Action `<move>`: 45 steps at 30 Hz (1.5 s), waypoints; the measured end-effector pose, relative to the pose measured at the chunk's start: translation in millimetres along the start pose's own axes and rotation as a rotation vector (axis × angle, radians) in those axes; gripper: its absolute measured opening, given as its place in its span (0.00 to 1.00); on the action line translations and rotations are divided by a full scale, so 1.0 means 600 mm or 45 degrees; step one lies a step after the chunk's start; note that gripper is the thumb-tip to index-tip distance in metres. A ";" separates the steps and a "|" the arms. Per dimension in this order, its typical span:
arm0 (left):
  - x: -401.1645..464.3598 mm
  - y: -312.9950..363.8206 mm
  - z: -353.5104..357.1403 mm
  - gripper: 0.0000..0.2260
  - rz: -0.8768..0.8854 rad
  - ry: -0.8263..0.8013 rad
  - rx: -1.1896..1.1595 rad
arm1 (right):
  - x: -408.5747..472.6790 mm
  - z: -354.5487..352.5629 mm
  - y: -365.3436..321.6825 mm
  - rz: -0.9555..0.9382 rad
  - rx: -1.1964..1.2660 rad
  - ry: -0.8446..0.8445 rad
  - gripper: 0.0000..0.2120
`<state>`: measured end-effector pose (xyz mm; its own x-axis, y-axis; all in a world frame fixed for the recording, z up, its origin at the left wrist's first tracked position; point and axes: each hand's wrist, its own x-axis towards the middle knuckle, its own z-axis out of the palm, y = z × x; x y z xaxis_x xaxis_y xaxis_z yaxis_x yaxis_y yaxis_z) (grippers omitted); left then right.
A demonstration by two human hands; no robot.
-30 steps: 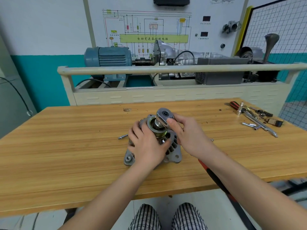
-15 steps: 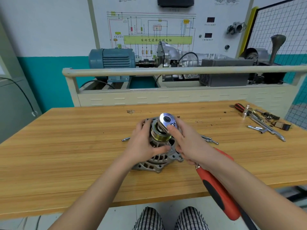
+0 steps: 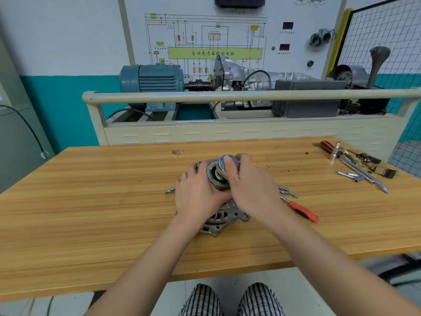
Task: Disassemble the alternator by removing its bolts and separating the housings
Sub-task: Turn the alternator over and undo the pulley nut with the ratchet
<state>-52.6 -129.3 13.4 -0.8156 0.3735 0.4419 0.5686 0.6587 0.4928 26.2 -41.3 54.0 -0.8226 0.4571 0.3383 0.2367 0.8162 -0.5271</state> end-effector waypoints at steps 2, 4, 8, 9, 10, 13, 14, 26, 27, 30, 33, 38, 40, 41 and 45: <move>-0.003 -0.001 0.000 0.39 0.017 0.060 -0.021 | -0.001 0.013 -0.007 -0.058 -0.027 0.140 0.17; -0.004 -0.006 -0.001 0.34 0.054 0.094 -0.042 | -0.003 0.018 -0.006 -0.166 -0.058 0.187 0.15; 0.004 -0.013 -0.003 0.26 0.115 0.003 -0.082 | 0.006 0.010 0.008 -0.367 -0.204 0.160 0.17; 0.007 -0.014 -0.003 0.26 0.127 -0.013 -0.089 | 0.010 0.007 0.013 -0.403 -0.235 0.157 0.19; 0.010 -0.016 -0.004 0.26 0.141 -0.023 -0.103 | 0.014 0.004 0.018 -0.437 -0.248 0.152 0.21; 0.020 -0.022 -0.006 0.26 0.201 -0.068 -0.138 | 0.032 -0.005 0.028 -0.530 -0.279 0.127 0.26; 0.024 -0.024 -0.008 0.25 0.224 -0.097 -0.148 | 0.039 -0.009 0.029 -0.575 -0.318 0.124 0.27; 0.071 -0.035 -0.047 0.32 0.468 -0.590 -0.510 | 0.097 -0.040 0.049 -1.023 -0.185 -0.083 0.23; 0.075 -0.035 -0.051 0.31 0.475 -0.625 -0.539 | 0.103 -0.041 0.049 -1.055 -0.183 -0.116 0.24; 0.077 -0.028 -0.060 0.28 0.504 -0.684 -0.545 | 0.113 -0.046 0.044 -1.128 -0.206 -0.158 0.25; 0.061 -0.021 -0.055 0.27 0.466 -0.578 -0.482 | 0.111 -0.048 0.047 -1.135 -0.231 -0.154 0.26; 0.029 0.002 -0.035 0.27 0.213 -0.204 -0.753 | 0.098 -0.042 0.057 -0.985 -0.272 -0.163 0.26; 0.028 0.014 -0.025 0.20 0.205 -0.108 -0.812 | 0.092 -0.037 0.060 -0.897 -0.260 -0.200 0.27; 0.027 0.020 -0.021 0.16 0.229 -0.099 -0.807 | 0.088 -0.036 0.060 -0.848 -0.218 -0.217 0.29; 0.028 0.028 -0.018 0.16 0.284 -0.102 -0.747 | 0.069 -0.035 0.057 -0.732 -0.102 -0.260 0.34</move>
<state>-55.9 -119.0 37.0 -0.6631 0.5230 0.5354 0.6717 0.1002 0.7340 11.2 13.1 66.2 -0.9106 -0.1346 0.3907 -0.2427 0.9395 -0.2419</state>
